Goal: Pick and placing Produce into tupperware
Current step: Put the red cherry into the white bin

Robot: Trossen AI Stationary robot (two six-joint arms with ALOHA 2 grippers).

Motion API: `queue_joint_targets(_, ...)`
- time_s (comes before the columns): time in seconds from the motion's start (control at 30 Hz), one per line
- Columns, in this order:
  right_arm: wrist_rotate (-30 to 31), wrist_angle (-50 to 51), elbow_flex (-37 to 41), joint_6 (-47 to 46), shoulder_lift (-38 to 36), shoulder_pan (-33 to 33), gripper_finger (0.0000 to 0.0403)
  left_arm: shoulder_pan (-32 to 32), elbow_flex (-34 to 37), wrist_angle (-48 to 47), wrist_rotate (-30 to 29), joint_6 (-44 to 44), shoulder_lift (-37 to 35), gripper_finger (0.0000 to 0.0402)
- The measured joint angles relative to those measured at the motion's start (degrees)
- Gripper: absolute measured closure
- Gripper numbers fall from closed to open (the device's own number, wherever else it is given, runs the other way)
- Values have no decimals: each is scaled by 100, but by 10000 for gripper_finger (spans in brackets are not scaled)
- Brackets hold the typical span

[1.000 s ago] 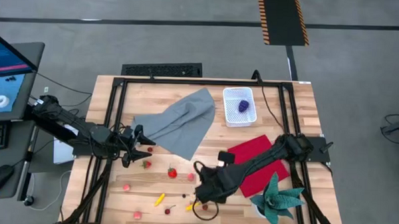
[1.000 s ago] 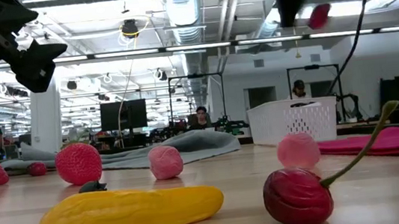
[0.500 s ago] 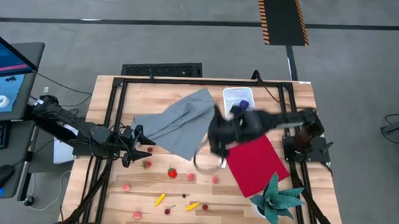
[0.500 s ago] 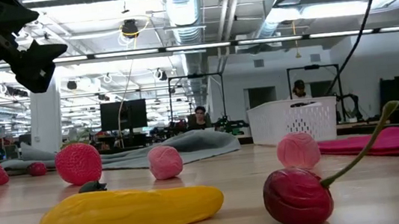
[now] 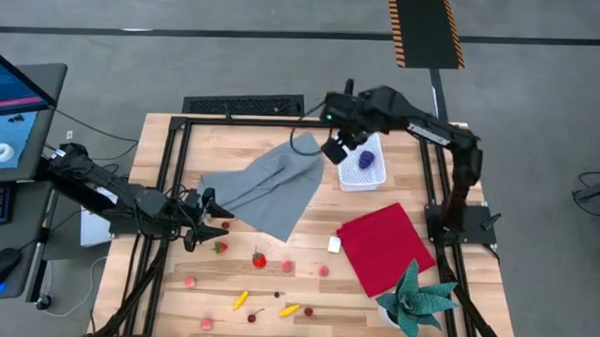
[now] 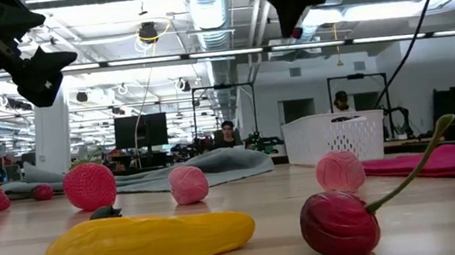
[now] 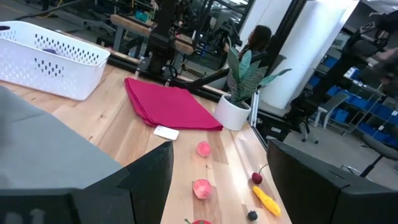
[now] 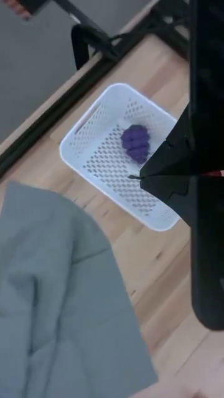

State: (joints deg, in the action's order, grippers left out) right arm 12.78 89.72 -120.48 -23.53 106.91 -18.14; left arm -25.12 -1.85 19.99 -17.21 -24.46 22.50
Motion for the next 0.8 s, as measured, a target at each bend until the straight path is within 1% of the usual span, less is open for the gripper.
queue_joint_targets(0.1, -282, 53, 13, 4, 237, -370, 389, 0, 19, 22, -17, -26, 2, 152)
queue_joint_targets(0.23, -697, 28, 6, -46, 629, -696, 393, -2, 24, -115, -261, -211, 47, 152)
queue_joint_targets(0.33, -919, 28, 0, -109, 953, -779, 390, -2, 24, -216, -460, -339, 122, 152)
queue_joint_targets(0.43, -981, 28, 4, -140, 1297, -853, 386, -2, 24, -269, -565, -405, 193, 152)
queue_joint_targets(0.6, -992, 28, 4, -222, 1744, -920, 393, -2, 24, -266, -695, -473, 227, 152)
queue_joint_targets(0.73, -984, 30, 4, -552, 2037, -1013, 393, -2, 24, -257, -706, -475, 226, 152)
queue_joint_targets(0.8, -980, 30, 4, -922, 2148, -1103, 389, -2, 24, -256, -706, -479, 227, 152)
